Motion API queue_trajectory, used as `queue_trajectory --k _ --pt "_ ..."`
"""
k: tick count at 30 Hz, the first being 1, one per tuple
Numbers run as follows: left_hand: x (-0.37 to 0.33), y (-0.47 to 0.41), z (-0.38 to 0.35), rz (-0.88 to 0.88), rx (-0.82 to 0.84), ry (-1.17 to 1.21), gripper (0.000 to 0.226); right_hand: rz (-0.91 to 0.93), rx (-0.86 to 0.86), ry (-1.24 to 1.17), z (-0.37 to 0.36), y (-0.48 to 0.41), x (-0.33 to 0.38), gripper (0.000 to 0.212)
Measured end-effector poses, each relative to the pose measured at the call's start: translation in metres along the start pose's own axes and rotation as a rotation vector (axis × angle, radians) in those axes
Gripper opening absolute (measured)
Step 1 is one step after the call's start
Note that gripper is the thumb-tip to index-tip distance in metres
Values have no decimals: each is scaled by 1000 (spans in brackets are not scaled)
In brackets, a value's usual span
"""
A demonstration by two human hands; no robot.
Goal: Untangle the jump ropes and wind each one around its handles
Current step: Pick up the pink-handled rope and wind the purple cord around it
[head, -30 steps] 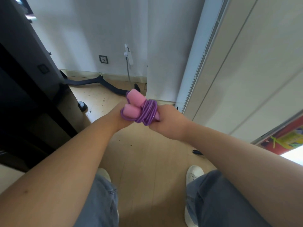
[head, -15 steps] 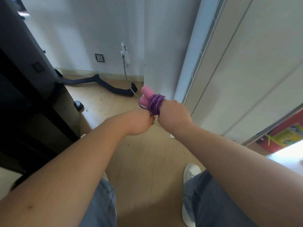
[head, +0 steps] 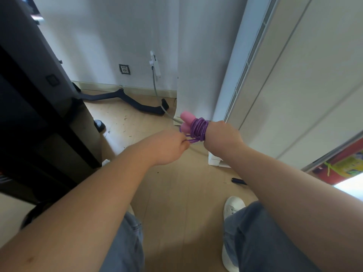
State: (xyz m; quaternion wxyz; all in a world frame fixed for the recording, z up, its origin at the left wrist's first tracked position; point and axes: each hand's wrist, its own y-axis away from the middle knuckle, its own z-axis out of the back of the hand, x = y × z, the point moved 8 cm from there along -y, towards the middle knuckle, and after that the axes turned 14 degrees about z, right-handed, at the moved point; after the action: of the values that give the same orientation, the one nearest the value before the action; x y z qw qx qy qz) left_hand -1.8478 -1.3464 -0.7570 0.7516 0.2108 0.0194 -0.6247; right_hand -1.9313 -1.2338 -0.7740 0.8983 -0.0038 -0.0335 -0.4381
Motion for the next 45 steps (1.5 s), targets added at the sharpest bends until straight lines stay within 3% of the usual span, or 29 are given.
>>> queue_trajectory --k 6,9,12,16,18,22,23,29,31,34,35,36,38,40,42,45 --pt "22 2 30 -78 -221 177 17 153 147 -16 -21 -3 14 18" --pt "36 -2 48 -80 -412 300 29 329 203 -73 -21 -1 34 10" --pt "49 -1 57 -25 -617 359 50 455 203 -187 -11 11 54 9" --pt "61 8 67 183 -814 504 46 444 160 -327 4 17 58 27" --pt "66 1 58 312 -704 576 48 429 147 -375 7 19 55 28" --pt "55 -12 7 375 36 1001 59 447 155 -381 3 26 54 13" --pt "52 -10 1 357 124 1014 60 446 157 -383 2 26 53 13" --pt "56 -13 19 352 -84 1003 57 380 123 -75 3 15 53 22" --pt "57 -13 21 374 -147 977 57 282 118 -149 1 9 41 31" --pt "56 -12 22 387 -219 909 61 243 188 -453 -2 12 30 117" --pt "57 -12 23 393 -242 890 61 285 155 -527 2 14 33 128" --pt "58 -12 23 399 -264 862 60 324 90 -612 11 16 38 124" --pt "58 -13 24 395 -291 802 61 363 -129 -747 29 19 45 92" --pt "57 -13 22 392 -302 796 62 400 -322 -706 40 21 55 45" --pt "59 -12 21 413 -317 801 63 444 -399 -592 41 21 66 15" --pt "57 -12 16 431 -245 863 58 487 -427 -497 46 23 72 20"
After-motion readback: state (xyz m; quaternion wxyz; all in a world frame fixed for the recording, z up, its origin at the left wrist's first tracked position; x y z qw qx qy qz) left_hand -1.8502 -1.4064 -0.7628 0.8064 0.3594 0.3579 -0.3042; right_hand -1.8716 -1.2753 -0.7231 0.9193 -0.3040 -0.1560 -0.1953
